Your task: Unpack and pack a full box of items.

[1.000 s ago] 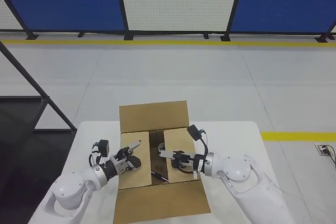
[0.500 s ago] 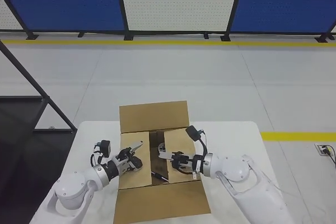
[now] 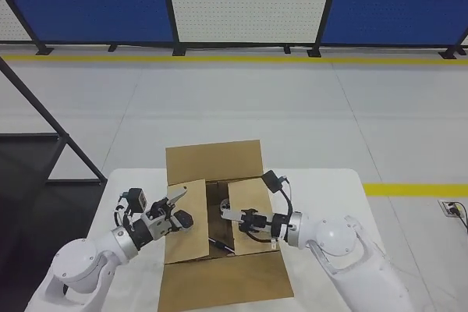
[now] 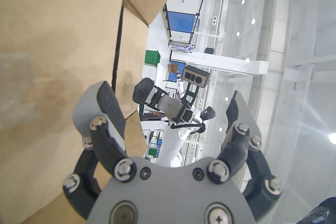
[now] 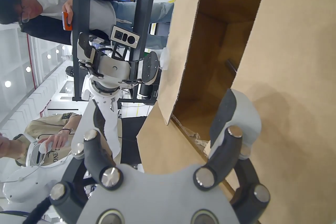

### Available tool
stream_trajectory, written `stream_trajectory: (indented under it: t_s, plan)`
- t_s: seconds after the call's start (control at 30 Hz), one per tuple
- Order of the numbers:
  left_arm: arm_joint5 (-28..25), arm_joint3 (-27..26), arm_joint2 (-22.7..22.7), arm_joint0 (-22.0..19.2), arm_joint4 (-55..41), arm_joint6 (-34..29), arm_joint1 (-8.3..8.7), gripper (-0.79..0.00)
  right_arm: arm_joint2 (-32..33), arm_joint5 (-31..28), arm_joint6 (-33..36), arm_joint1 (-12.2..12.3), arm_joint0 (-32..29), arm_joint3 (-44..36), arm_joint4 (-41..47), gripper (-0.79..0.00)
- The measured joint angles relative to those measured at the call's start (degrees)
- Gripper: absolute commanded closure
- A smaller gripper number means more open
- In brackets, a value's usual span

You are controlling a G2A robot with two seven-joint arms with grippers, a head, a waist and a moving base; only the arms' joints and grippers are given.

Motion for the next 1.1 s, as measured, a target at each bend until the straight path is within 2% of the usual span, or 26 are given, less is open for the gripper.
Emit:
stream_trajectory:
  t_s: [0.2, 0.33, 0.53, 0.67, 0.77, 1.1]
  plan:
    - [-0.4, -2.8, -2.9, 2.7, -1.5, -0.4, 0.34, -0.785, 2.8, -3.5, 2.9, 0.6, -1.7, -1.8, 3.8, -0.785]
    - [-2.7, -4.8, -6.2, 4.9, -3.8, -0.8, 0.57, -0.785, 5.9, -8.4, 8.3, 1.5, -3.7, -4.4, 6.2, -0.785]
    - [-6.4, -6.8, -15.4, 10.0, -5.8, -3.2, 1.35, -0.785, 12.9, -17.1, 20.2, 3.8, -10.2, -11.4, 8.1, -0.785]
    - [-9.1, -6.4, -21.7, 13.2, -7.0, -4.1, 1.71, -0.785, 19.3, -21.8, 27.3, 5.3, -15.7, -14.6, 13.8, -0.785]
    - [-8.0, -5.3, -25.0, 14.7, -7.5, -3.2, 1.91, -0.785, 22.6, -22.7, 29.7, 5.9, -17.8, -14.9, 15.3, -0.785]
    - [-7.6, -5.2, -24.9, 14.8, -7.4, -3.1, 1.92, -0.785, 22.3, -22.6, 29.3, 5.9, -17.6, -14.8, 15.2, -0.785]
